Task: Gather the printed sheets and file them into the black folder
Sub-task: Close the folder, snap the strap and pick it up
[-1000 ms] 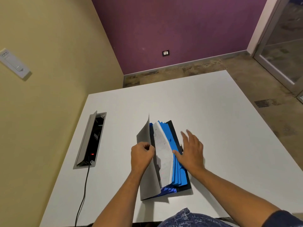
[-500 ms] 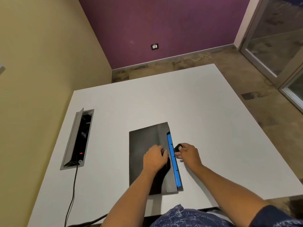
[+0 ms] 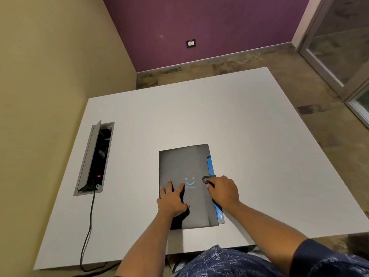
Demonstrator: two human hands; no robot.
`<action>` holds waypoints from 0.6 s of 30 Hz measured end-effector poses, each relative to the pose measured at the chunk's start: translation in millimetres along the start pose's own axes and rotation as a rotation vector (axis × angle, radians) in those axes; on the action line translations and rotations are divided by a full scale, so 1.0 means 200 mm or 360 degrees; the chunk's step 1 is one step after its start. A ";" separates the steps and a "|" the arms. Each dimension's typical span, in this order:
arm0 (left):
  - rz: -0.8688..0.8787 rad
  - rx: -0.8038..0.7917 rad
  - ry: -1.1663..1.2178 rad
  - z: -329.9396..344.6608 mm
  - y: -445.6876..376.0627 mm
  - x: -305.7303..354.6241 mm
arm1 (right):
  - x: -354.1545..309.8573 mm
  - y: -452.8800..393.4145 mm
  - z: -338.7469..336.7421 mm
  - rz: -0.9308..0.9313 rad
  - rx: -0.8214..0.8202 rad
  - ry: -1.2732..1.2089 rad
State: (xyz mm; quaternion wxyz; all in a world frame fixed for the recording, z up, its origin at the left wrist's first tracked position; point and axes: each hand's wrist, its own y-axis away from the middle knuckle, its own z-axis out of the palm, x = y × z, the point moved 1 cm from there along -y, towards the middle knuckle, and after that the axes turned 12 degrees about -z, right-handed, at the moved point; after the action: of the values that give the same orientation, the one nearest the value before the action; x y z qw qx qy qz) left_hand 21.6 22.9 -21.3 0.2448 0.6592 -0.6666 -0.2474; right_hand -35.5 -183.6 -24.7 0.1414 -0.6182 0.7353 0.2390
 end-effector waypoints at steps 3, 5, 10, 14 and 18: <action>-0.0009 -0.0016 0.0036 0.00 -0.01 0.00 | 0.00 0.00 0.05 -0.0030 -0.0036 0.0006; -0.0004 -0.0019 0.0019 0.00 -0.01 -0.01 | 0.00 0.01 0.06 -0.0087 -0.0098 0.0068; 0.0046 -0.0013 -0.0119 -0.02 -0.03 -0.03 | 0.05 0.02 0.11 -0.0320 -0.0182 0.0320; 0.0078 -0.0024 -0.0199 -0.04 -0.04 -0.05 | 0.08 0.02 0.14 -0.0426 -0.0159 0.0484; 0.0103 0.0007 -0.0280 -0.04 -0.05 -0.05 | 0.09 0.01 0.17 -0.0612 -0.0242 0.0731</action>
State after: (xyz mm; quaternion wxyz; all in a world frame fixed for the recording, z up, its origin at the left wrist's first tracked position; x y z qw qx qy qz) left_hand 33.2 33.6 -21.8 0.1918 0.6134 -0.7071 -0.2948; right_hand -44.6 -180.9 -62.8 -0.0326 -0.7927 0.5975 0.1161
